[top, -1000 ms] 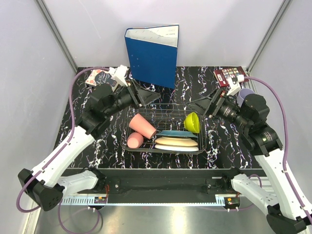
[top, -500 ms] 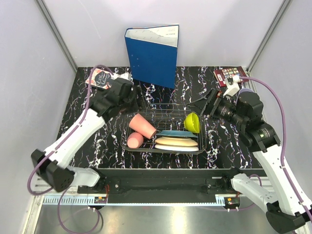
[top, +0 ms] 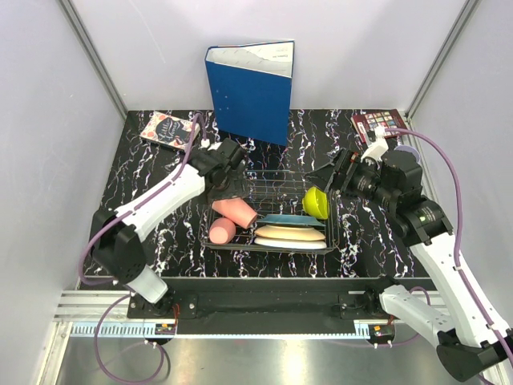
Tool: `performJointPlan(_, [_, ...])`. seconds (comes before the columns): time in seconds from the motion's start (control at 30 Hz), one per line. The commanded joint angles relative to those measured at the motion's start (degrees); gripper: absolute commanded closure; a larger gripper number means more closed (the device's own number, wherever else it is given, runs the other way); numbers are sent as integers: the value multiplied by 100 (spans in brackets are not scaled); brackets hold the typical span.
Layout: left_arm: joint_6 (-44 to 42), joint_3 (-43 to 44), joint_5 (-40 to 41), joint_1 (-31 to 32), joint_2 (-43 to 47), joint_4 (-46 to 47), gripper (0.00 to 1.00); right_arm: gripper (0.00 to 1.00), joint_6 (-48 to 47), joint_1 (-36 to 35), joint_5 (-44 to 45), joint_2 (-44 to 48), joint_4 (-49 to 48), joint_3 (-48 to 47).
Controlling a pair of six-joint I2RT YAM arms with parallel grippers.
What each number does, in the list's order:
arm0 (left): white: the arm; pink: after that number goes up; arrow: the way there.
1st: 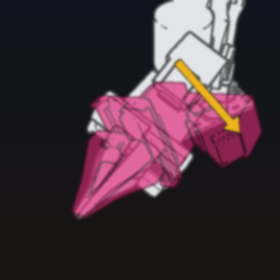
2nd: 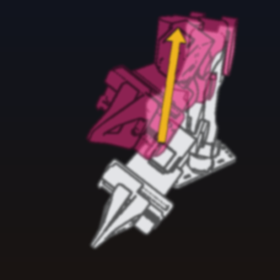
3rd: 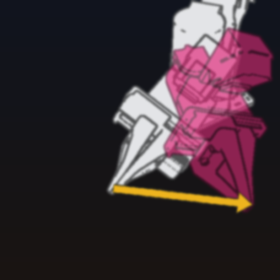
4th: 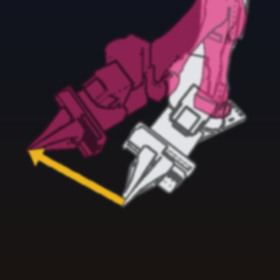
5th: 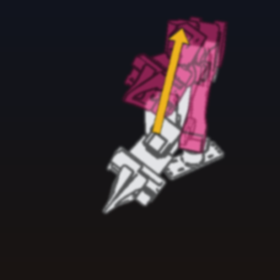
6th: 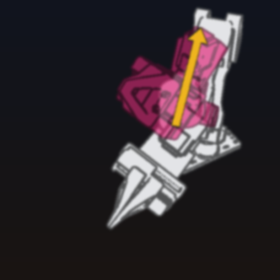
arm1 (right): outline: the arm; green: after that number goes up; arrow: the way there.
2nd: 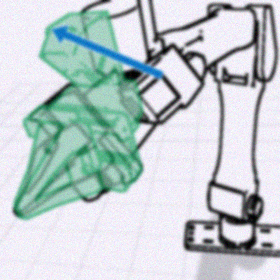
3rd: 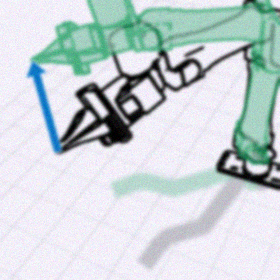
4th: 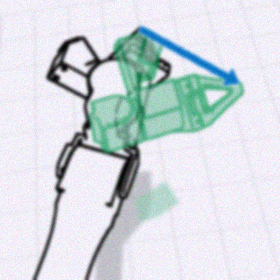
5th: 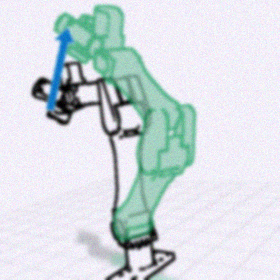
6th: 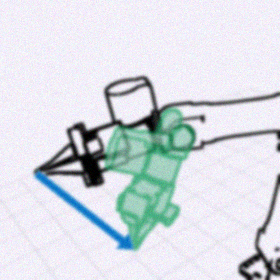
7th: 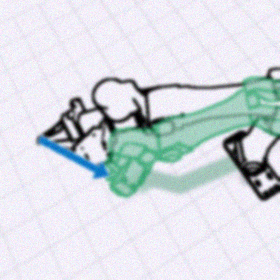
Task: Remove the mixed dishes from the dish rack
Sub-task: Pick up the cup from the dish rack.
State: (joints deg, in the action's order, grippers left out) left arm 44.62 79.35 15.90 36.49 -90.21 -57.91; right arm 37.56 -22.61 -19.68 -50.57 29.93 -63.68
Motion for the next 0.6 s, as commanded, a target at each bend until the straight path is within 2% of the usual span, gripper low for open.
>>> performJointPlan(0.0, [704,10,106,7,-163,25,1,5,-188,-33,158,38,-5,49])
performJointPlan(0.23, [1084,-8,264,7,-400,157,1,4,-302,-33,202,73,-5,93])
performJointPlan(0.43, [92,335,650,7,-471,175,1,4,-355,-33,228,126,65,119])
performJointPlan(0.57, [-524,353,563,7,-435,289,1,4,-372,-42,237,135,100,145])
